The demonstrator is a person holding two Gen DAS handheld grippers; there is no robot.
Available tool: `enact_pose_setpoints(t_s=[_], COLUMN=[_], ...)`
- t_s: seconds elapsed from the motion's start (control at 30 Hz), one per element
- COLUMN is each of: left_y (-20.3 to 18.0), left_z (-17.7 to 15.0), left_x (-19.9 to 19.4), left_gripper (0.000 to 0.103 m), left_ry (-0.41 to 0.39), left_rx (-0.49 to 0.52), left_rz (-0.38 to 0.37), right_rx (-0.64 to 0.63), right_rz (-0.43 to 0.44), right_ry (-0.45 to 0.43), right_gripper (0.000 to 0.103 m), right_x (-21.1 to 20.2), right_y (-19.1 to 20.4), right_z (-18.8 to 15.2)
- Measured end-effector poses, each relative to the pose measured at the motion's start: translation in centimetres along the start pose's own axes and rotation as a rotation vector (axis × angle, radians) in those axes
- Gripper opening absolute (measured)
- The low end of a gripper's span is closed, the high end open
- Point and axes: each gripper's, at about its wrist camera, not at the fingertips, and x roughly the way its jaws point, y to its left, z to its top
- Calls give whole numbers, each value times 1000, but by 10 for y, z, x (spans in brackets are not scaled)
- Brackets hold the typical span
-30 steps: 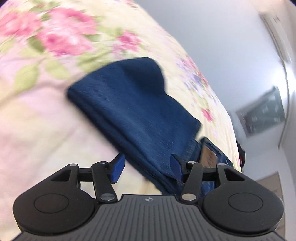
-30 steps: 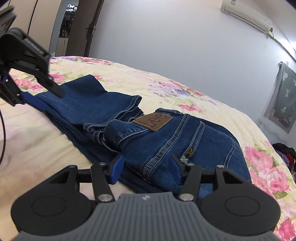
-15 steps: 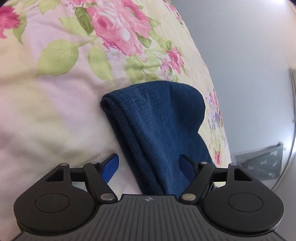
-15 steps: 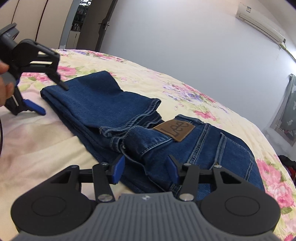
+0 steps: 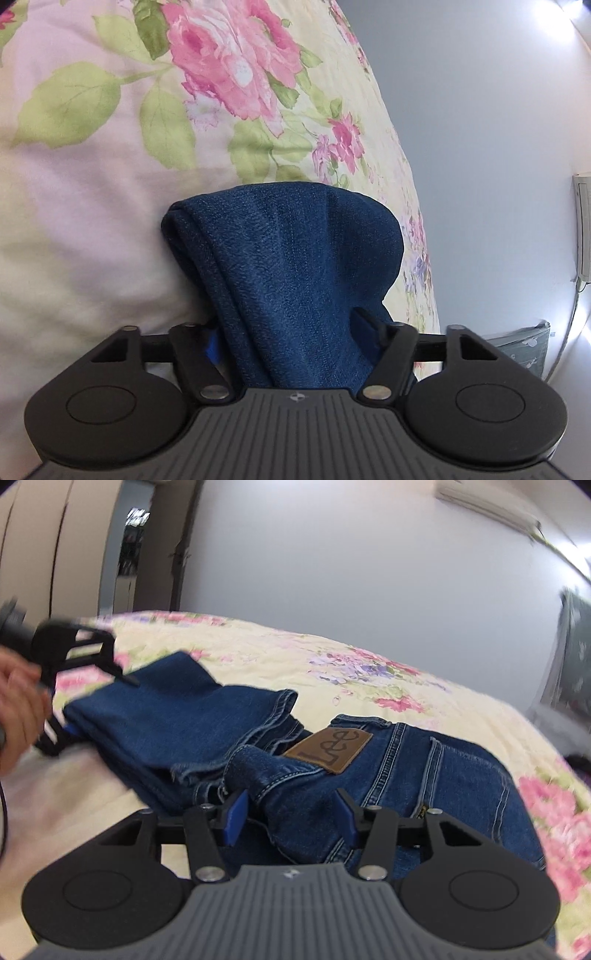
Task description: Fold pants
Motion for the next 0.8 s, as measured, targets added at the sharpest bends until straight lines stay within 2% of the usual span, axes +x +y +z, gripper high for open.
enact_pose_setpoints(t_s=[0.03, 0.1, 0.13, 0.27, 0.33, 0.37, 0.43, 0.47, 0.6, 0.8], left_y=[1, 5, 8, 10, 4, 0, -11, -18, -43, -97], left_z=[0, 0, 1, 3, 2, 0, -4, -6, -15, -40], left_x=[0, -1, -2, -3, -6, -8, -14, -17, -28, -38], left_gripper=[61, 42, 37, 30, 25, 21, 17, 15, 13, 13], left_ry=[1, 0, 4, 10, -7, -20, -49, -66, -100, -130], left_rx=[1, -4, -12, -24, -5, 6, 43, 66, 132, 360], left_rz=[7, 19, 25, 17, 23, 19, 3, -11, -82, -130], right_rx=[41, 119, 160, 332, 346, 330, 264, 240, 199, 324], right_rz=[6, 27, 49, 185, 157, 112, 0, -26, -44, 2], right_ry=[-9, -21, -27, -113, -135, -110, 2, 54, 77, 68], right_gripper=[46, 46, 46, 47, 47, 47, 47, 47, 48, 48], right_x=[1, 1, 1, -10, -12, -9, 7, 14, 17, 13], right_y=[-5, -14, -19, -36, -38, -38, -33, -32, -26, -43], right_z=[2, 4, 4, 8, 10, 10, 6, 2, -1, -1])
